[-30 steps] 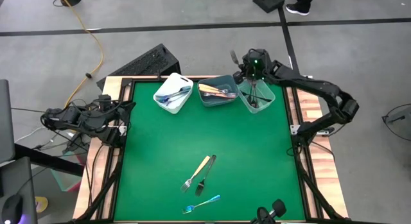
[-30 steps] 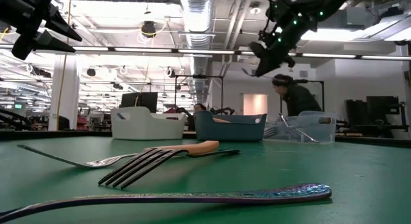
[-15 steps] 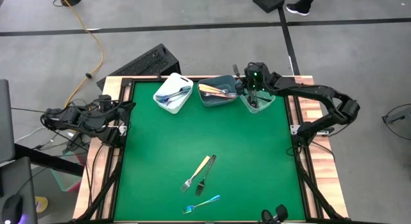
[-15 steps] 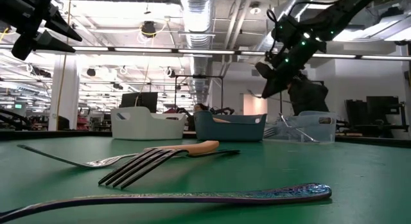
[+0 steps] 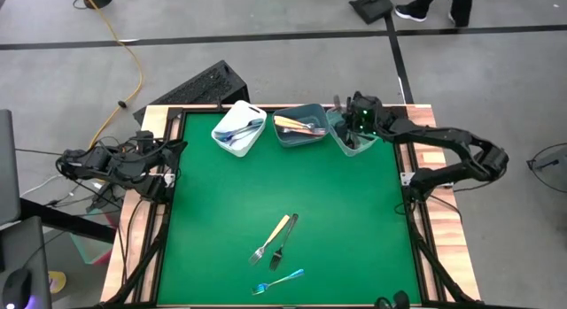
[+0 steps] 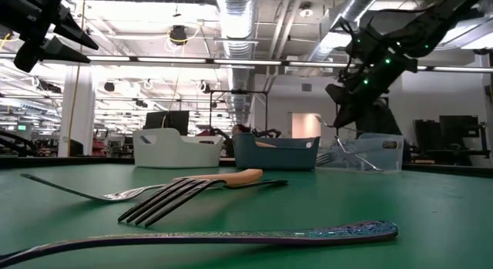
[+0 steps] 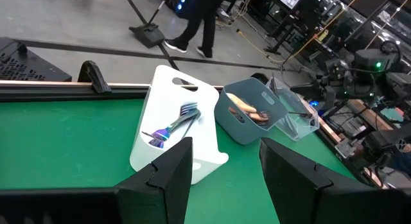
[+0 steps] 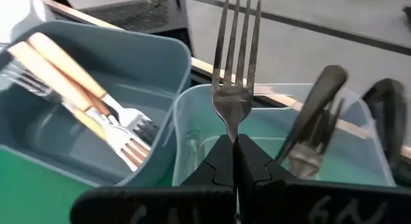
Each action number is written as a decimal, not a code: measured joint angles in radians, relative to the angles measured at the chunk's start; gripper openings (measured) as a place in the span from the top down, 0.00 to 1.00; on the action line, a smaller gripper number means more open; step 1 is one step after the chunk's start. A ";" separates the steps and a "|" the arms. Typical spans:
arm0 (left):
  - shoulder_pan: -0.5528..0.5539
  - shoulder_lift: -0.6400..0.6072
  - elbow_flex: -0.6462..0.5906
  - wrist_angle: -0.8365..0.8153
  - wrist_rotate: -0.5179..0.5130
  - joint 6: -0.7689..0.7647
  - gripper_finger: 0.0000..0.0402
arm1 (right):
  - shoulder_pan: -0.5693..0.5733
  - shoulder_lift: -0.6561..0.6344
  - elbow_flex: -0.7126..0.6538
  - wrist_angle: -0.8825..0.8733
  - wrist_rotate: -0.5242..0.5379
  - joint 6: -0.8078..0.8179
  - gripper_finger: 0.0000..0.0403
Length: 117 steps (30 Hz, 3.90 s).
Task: Sort silverware by color (type)
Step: Put the black fork into the transparent bin, then put the blue fork into the white bin
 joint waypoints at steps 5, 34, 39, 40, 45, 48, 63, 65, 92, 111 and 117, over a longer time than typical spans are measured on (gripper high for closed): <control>0.000 0.000 0.000 0.000 0.000 0.000 0.59 | -0.030 -0.003 -0.042 0.100 -0.092 -0.026 0.98; 0.000 0.000 0.000 -0.021 -0.002 -0.030 0.59 | -0.081 0.160 -0.041 0.086 -0.181 -0.266 0.97; 0.000 0.000 0.000 -0.021 -0.002 -0.030 0.59 | -0.081 0.171 -0.041 0.087 -0.181 -0.266 0.97; 0.000 0.000 0.000 -0.021 -0.002 -0.030 0.59 | -0.081 0.171 -0.041 0.091 -0.181 -0.266 0.97; 0.000 0.000 0.000 -0.021 -0.002 -0.030 0.59 | -0.083 0.171 -0.041 0.079 -0.181 -0.266 0.96; 0.000 0.000 0.000 -0.021 -0.002 -0.036 0.59 | -0.083 0.171 -0.041 0.070 -0.181 -0.266 0.93; 0.000 0.000 0.000 -0.020 -0.002 -0.037 0.59 | -0.082 0.170 -0.041 0.041 -0.180 -0.266 0.67; 0.000 0.000 0.000 -0.020 -0.002 -0.037 0.59 | -0.082 0.170 -0.040 0.041 -0.180 -0.266 0.64; 0.000 0.000 0.000 -0.022 0.000 -0.037 0.59 | -0.013 -0.119 0.104 -0.127 -0.247 -0.236 0.49; 0.000 0.000 0.000 -0.024 0.001 -0.059 0.59 | 0.580 -0.113 0.155 -0.107 -0.265 -0.135 0.49; 0.000 0.000 0.000 -0.024 0.005 -0.081 0.59 | 0.771 -0.048 0.155 -0.050 -0.151 -0.107 0.49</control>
